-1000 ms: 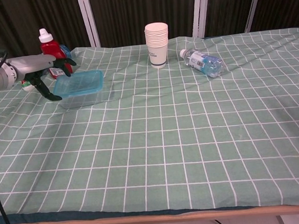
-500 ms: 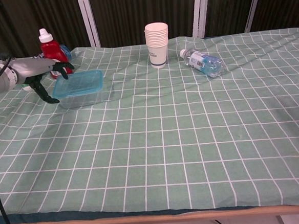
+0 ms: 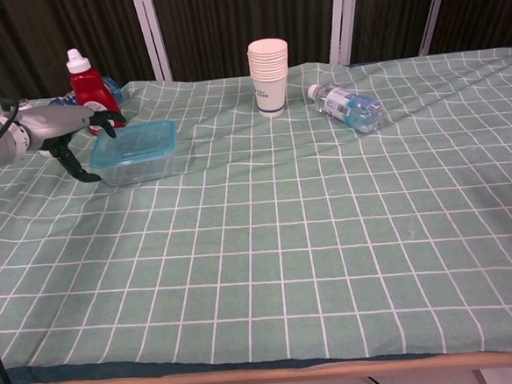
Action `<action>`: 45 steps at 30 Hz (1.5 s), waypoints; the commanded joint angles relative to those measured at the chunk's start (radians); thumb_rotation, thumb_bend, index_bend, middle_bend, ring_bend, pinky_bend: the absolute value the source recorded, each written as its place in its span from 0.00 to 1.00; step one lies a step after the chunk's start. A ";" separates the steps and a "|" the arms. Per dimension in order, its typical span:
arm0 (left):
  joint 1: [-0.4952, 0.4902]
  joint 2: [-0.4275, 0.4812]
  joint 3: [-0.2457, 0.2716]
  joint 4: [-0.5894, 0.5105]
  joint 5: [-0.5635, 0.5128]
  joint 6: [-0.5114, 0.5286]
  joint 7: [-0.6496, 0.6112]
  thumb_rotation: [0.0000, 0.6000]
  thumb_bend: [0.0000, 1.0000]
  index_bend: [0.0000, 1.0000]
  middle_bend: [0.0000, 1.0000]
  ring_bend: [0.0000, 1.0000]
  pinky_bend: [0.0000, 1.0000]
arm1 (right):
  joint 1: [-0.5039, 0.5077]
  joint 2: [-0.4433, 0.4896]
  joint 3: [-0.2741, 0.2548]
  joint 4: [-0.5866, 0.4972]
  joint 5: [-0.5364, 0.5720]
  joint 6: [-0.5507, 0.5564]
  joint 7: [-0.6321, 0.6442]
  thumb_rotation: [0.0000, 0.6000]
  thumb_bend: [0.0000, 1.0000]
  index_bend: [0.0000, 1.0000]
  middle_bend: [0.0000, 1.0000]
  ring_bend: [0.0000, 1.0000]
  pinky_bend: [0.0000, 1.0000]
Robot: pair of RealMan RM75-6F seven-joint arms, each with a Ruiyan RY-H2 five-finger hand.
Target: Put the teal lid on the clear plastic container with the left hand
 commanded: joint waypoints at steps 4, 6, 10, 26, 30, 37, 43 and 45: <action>0.000 -0.001 0.002 -0.003 0.000 -0.008 0.000 1.00 0.23 0.00 0.18 0.06 0.00 | -0.001 0.000 0.000 0.001 0.000 0.001 0.001 1.00 0.13 0.00 0.00 0.00 0.00; 0.000 -0.002 0.005 0.000 0.000 -0.012 0.002 1.00 0.23 0.00 0.18 0.06 0.00 | -0.001 0.000 -0.001 0.000 -0.001 0.001 0.001 1.00 0.13 0.00 0.00 0.00 0.00; 0.001 -0.007 0.008 0.006 -0.001 -0.017 0.005 1.00 0.23 0.00 0.19 0.07 0.00 | -0.001 0.000 0.000 0.000 -0.001 0.002 0.001 1.00 0.13 0.00 0.00 0.00 0.00; 0.001 -0.020 0.014 0.020 -0.005 -0.030 0.013 1.00 0.23 0.00 0.21 0.09 0.00 | -0.001 -0.001 0.000 0.000 0.001 0.000 -0.003 1.00 0.13 0.00 0.00 0.00 0.00; 0.002 -0.024 0.016 0.027 -0.005 -0.035 0.012 1.00 0.23 0.00 0.21 0.09 0.00 | 0.000 -0.002 0.000 0.000 0.001 0.000 -0.004 1.00 0.13 0.00 0.00 0.00 0.00; 0.004 -0.017 0.005 0.011 0.015 0.002 0.006 1.00 0.23 0.00 0.21 0.09 0.00 | -0.001 -0.001 0.000 0.000 0.001 0.001 -0.003 1.00 0.13 0.00 0.00 0.00 0.00; 0.031 0.046 -0.021 -0.104 0.113 0.174 -0.033 1.00 0.23 0.00 0.14 0.02 0.00 | 0.000 -0.002 0.000 0.000 0.000 0.000 -0.006 1.00 0.13 0.00 0.00 0.00 0.00; 0.046 0.077 -0.023 -0.157 0.146 0.225 -0.045 1.00 0.23 0.00 0.10 0.00 0.00 | -0.001 -0.002 -0.001 -0.001 -0.002 0.002 -0.007 1.00 0.13 0.00 0.00 0.00 0.00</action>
